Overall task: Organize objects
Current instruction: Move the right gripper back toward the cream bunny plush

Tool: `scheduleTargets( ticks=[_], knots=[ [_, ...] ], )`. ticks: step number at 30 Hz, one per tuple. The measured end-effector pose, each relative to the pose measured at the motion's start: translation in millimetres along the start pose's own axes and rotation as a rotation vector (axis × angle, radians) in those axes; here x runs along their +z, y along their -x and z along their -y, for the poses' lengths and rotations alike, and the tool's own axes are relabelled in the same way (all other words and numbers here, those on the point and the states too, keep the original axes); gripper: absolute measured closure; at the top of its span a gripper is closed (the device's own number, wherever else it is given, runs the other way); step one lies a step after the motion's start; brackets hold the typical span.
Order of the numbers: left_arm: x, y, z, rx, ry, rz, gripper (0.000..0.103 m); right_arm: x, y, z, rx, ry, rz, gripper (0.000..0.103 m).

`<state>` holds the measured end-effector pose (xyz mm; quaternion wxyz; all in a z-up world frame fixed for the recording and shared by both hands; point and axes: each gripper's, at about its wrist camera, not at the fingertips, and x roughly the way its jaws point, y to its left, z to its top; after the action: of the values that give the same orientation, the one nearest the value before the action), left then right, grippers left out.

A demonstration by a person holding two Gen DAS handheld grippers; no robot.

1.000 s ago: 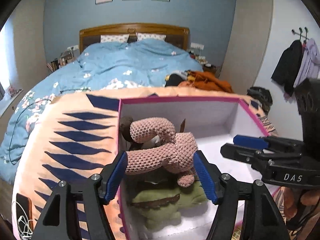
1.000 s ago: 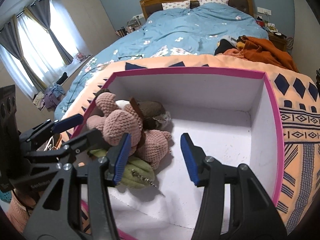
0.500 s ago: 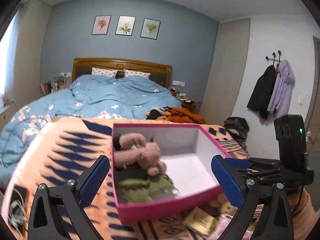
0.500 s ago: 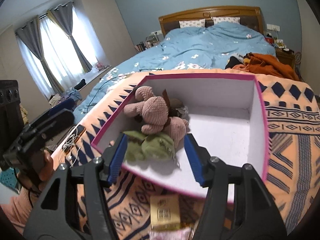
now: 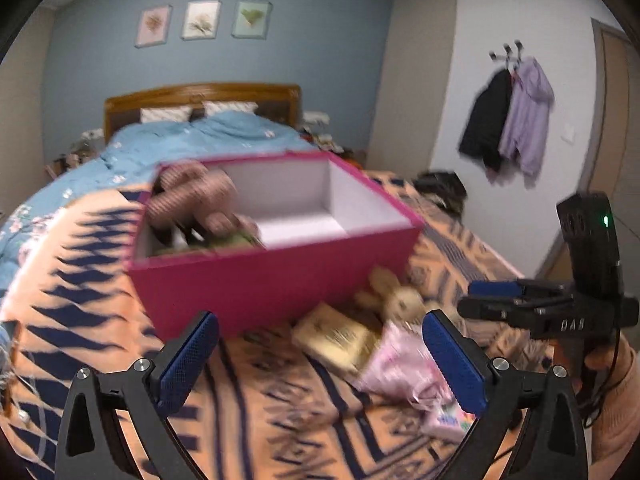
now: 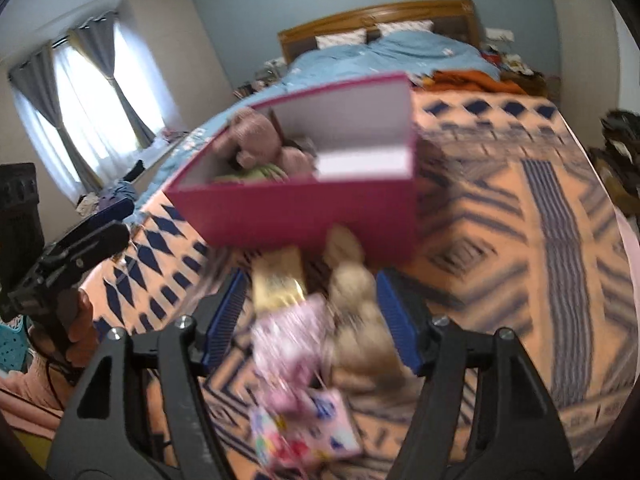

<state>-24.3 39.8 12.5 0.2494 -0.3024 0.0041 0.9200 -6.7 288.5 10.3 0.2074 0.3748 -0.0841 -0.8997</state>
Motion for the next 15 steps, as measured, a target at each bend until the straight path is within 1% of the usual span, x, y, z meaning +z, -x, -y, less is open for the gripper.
scheduleTargets(
  ticks=[3,6,10,14,15],
  knots=[
    [-14,-16,13,-0.026,-0.015,-0.060,0.000,-17,2,11,-0.004,-0.046,-0.025,0.034],
    [-25,-25,19,-0.036,-0.017,-0.101,0.000,-30,4,11,-0.002,-0.049,-0.039,0.034],
    [-30,-28,22,-0.030,-0.031,-0.115,0.000,-43,2,2,0.023,-0.036,-0.057,0.035],
    [-33,-28,18,-0.024,-0.027,-0.123,0.000,-51,-4,-10,0.032,-0.004,-0.083,0.042],
    [-34,-28,16,-0.019,-0.027,-0.126,0.001,-53,-5,-12,0.033,0.003,-0.087,0.043]
  ],
)
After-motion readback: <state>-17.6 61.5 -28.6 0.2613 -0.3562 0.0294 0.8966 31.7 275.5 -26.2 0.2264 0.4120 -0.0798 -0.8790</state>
